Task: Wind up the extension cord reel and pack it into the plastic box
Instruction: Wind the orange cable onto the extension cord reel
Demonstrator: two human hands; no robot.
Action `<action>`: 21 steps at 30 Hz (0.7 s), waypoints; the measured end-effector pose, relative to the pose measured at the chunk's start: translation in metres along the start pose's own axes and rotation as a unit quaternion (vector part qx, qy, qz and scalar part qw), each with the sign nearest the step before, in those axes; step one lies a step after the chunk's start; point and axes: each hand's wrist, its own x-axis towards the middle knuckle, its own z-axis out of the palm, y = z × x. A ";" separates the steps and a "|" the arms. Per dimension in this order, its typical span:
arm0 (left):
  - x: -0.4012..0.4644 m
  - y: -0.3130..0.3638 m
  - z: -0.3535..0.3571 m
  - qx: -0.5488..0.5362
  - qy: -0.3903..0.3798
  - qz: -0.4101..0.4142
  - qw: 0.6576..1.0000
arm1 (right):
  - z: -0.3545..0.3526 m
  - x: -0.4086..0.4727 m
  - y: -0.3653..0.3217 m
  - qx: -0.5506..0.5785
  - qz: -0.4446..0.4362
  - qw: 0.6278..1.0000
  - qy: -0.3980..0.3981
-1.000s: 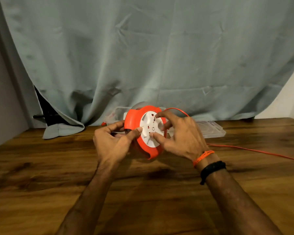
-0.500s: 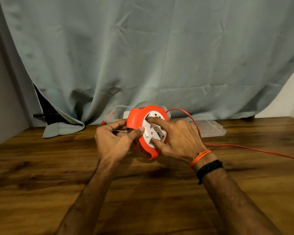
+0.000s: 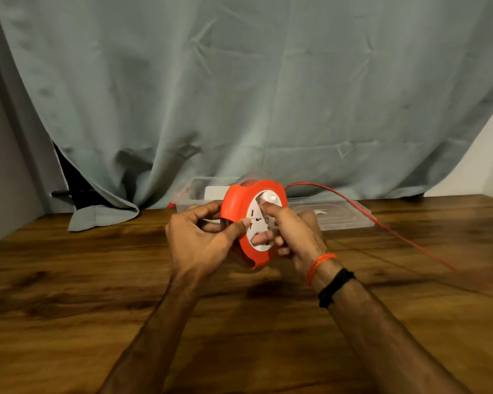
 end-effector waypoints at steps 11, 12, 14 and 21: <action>0.006 -0.001 -0.009 -0.038 0.020 -0.063 0.997 | -0.025 0.013 -0.004 -0.445 -0.376 0.811 0.055; 0.006 -0.001 -0.009 -0.041 0.022 -0.069 0.997 | -0.026 0.012 -0.004 -0.472 -0.400 0.785 0.036; 0.006 -0.001 -0.009 -0.043 0.019 -0.077 0.996 | -0.027 0.014 -0.002 -0.517 -0.428 0.741 0.007; 0.006 0.002 -0.010 -0.053 0.007 -0.083 0.995 | -0.022 0.014 0.004 -0.513 -0.471 0.717 -0.013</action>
